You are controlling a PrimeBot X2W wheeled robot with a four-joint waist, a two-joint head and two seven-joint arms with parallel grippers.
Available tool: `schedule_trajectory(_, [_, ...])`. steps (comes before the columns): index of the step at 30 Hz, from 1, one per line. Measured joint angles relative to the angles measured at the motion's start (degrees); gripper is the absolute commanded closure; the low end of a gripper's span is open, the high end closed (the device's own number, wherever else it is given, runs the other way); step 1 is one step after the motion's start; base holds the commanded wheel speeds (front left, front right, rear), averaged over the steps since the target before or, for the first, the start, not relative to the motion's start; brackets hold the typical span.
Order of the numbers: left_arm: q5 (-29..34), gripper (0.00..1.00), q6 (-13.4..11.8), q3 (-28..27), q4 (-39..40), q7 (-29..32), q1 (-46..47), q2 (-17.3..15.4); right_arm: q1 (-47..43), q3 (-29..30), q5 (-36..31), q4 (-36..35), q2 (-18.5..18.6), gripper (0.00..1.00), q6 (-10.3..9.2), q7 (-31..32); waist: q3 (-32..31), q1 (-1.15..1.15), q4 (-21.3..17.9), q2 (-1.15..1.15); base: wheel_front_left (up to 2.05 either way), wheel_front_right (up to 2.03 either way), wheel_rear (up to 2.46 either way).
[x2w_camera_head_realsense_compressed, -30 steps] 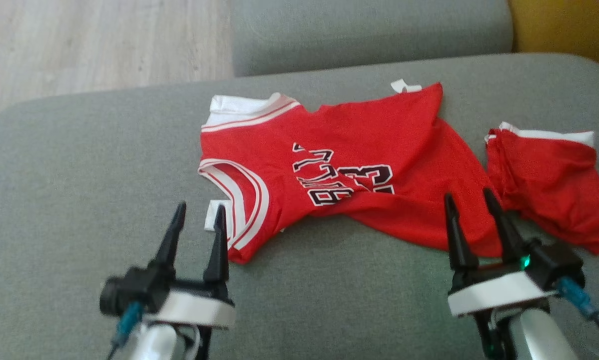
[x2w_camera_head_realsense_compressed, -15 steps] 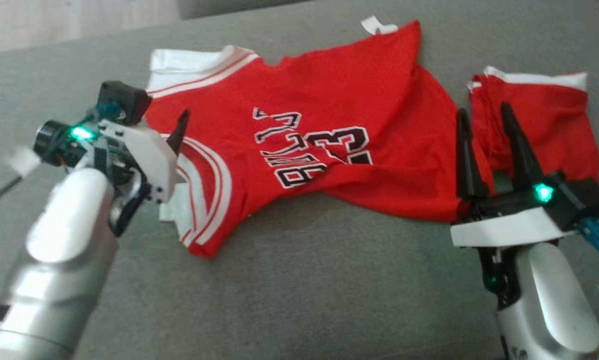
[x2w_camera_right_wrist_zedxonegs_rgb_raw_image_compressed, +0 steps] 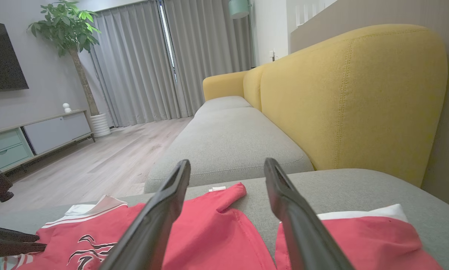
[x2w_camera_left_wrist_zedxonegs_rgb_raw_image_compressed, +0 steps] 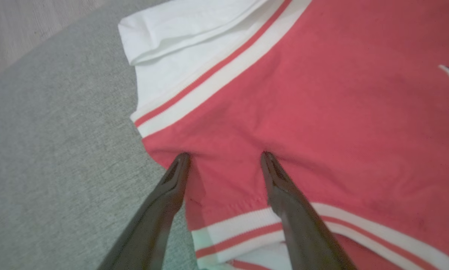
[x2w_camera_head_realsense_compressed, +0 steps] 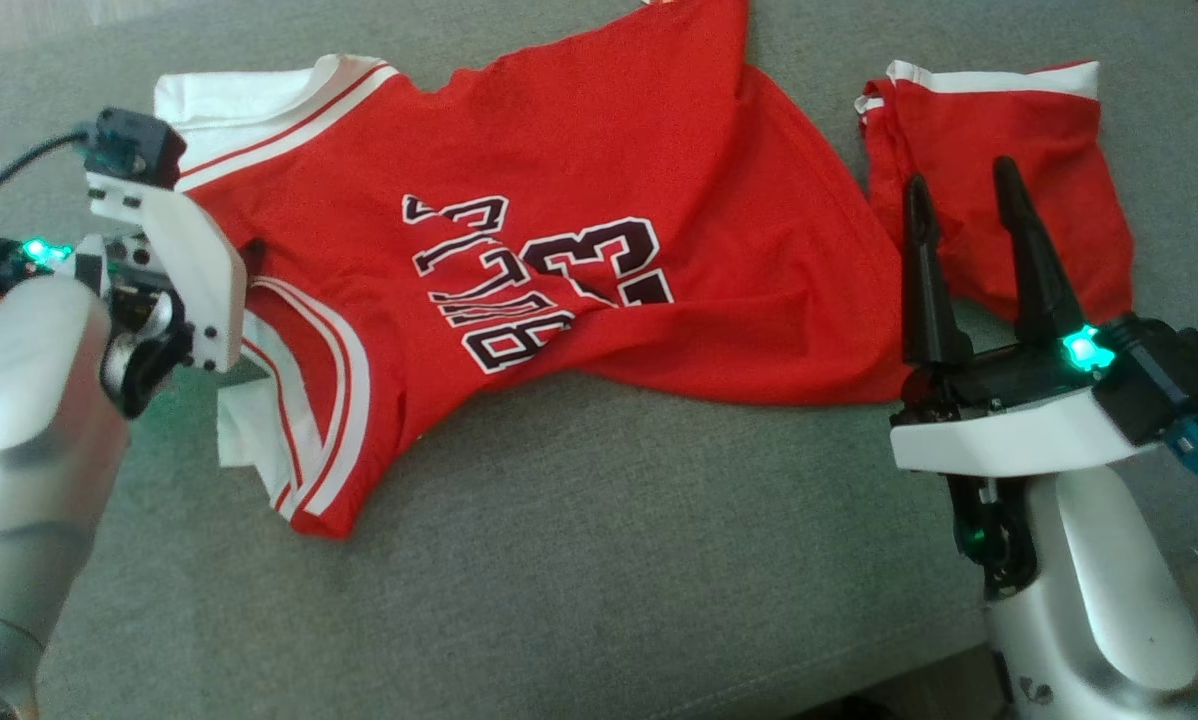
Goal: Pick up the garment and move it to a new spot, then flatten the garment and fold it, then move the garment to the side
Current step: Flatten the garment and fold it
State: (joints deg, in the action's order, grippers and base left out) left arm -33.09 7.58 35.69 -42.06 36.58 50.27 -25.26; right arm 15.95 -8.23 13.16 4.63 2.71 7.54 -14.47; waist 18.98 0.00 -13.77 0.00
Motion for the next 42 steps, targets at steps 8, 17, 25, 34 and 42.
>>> schedule_trajectory(8, [-4.12, 1.00, 0.01, 3.83, 2.07, -1.48, 1.12, -2.38, -0.03, -0.07, 0.46, -0.93, -0.01, 0.00, -0.01, -0.18, 0.95, 0.00, -0.72, 0.00, 0.00, 0.00, 0.00])
schedule_trajectory(17, [0.69, 1.00, -0.99, 1.13, -1.89, -26.52, 10.22, -2.85, 0.05, -1.89, 0.46, -1.44, 0.00, 0.00, -0.01, -0.18, 2.42, 0.00, -2.05, 0.00, 0.00, 0.00, 0.00])
schedule_trajectory(25, [6.31, 1.00, -1.55, 0.76, -8.91, -37.73, 21.72, -3.21, 2.08, -4.20, 1.05, -2.19, -0.01, 0.00, -0.01, -0.18, 5.16, 0.00, -4.47, 0.00, 0.00, 0.00, 0.00])
schedule_trajectory(34, [11.35, 0.00, -4.53, 3.32, -16.62, -46.40, 26.50, -2.14, 2.30, -4.31, 1.47, -2.25, -0.01, 0.00, -0.01, -0.18, 6.91, 0.00, -4.14, 0.00, 0.00, 0.00, 0.00])
schedule_trajectory(42, [9.05, 0.00, -3.23, 2.90, -19.48, -50.37, 26.06, 1.21, 2.29, -3.09, -0.19, -0.87, 0.00, 0.00, -0.01, -0.18, 4.84, 0.00, -0.08, 0.00, 0.00, 0.00, 0.00])
